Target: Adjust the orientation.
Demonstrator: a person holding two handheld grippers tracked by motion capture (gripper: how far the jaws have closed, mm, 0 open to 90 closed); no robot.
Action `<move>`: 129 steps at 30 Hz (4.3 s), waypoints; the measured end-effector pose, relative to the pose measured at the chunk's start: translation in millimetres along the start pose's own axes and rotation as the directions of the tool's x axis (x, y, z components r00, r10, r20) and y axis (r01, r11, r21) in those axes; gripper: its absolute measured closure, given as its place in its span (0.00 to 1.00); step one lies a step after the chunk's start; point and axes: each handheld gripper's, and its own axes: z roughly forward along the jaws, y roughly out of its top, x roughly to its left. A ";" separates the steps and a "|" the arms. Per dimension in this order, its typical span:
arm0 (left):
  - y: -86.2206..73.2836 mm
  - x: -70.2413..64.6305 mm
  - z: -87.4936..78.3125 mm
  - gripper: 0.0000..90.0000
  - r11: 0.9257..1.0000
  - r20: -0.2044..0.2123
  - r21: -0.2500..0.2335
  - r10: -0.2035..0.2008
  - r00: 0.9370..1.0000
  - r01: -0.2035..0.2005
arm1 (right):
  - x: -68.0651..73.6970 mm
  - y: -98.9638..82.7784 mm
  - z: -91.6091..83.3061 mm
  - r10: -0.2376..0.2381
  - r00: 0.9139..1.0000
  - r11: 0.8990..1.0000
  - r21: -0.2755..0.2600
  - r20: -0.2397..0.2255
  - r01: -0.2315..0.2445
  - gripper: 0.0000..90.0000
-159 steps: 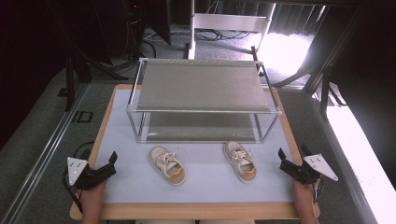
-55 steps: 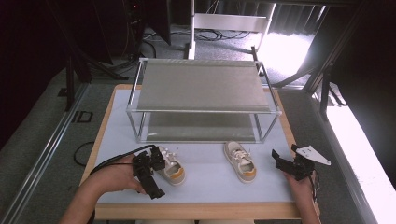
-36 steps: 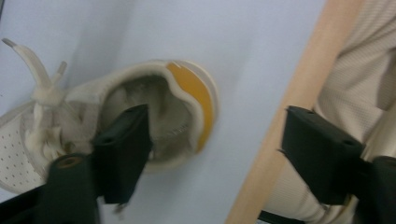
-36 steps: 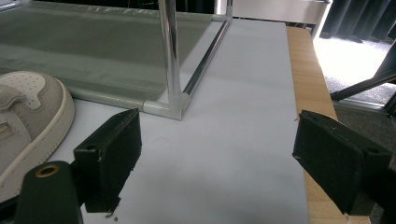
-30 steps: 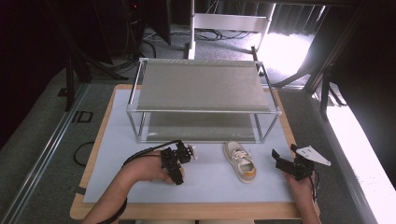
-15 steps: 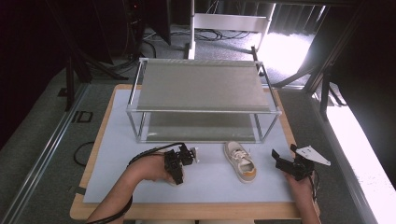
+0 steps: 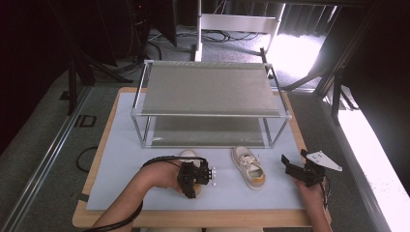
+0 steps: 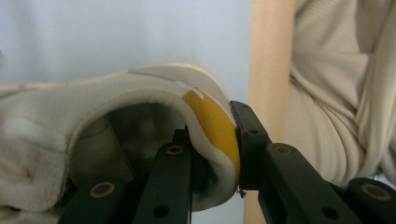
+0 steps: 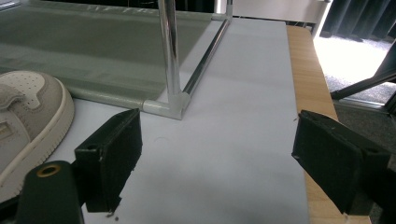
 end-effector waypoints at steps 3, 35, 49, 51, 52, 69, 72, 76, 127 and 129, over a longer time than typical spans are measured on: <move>8.5 -2.2 0.6 0.87 0.998 0.006 0.010 0.056 0.998 -0.056 | -0.1 0.0 0.0 0.001 1.000 1.000 0.001 -0.001 -0.001 0.17; 12.1 15.0 11.2 0.50 0.991 0.032 0.020 -0.131 0.991 0.130 | -7.5 7.8 4.8 -0.014 0.988 0.993 0.118 -0.151 0.032 0.15; 14.4 12.9 10.9 0.50 0.993 0.012 0.041 -0.110 0.994 0.110 | -16.9 40.5 -16.8 -0.138 0.911 0.952 0.200 -0.389 0.230 0.16; 14.6 13.0 10.7 0.50 0.993 0.013 0.042 -0.109 0.994 0.109 | -12.5 45.9 -18.6 -0.171 0.897 0.937 0.213 -0.408 0.275 0.18; 14.7 13.1 10.4 0.51 0.993 0.012 0.045 -0.110 0.994 0.109 | -10.4 47.8 -19.1 -0.182 0.888 0.930 0.219 -0.422 0.295 0.18; 13.8 11.1 8.9 0.51 0.992 0.001 0.055 -0.109 0.994 0.109 | 31.5 71.3 -13.8 -0.435 0.714 0.578 0.438 -0.549 0.689 0.21; 14.2 11.3 9.6 0.51 0.992 0.004 0.059 -0.110 0.994 0.109 | 41.3 80.3 -14.4 -0.461 0.677 0.509 0.454 -0.575 0.732 0.21; 15.3 11.6 9.6 0.51 0.992 0.007 0.059 -0.111 0.994 0.111 | 54.9 88.3 -18.9 -0.500 0.606 0.432 0.428 -0.619 0.794 0.24; 7.4 8.4 7.3 0.55 0.995 0.002 0.024 -0.101 0.995 0.101 | 172.9 94.6 14.3 -0.374 0.249 0.264 0.155 -0.893 0.952 0.85; 6.8 7.7 6.3 0.55 0.995 -0.003 0.013 -0.101 0.995 0.101 | 179.6 96.9 12.4 -0.379 0.265 0.292 0.158 -0.887 0.943 0.85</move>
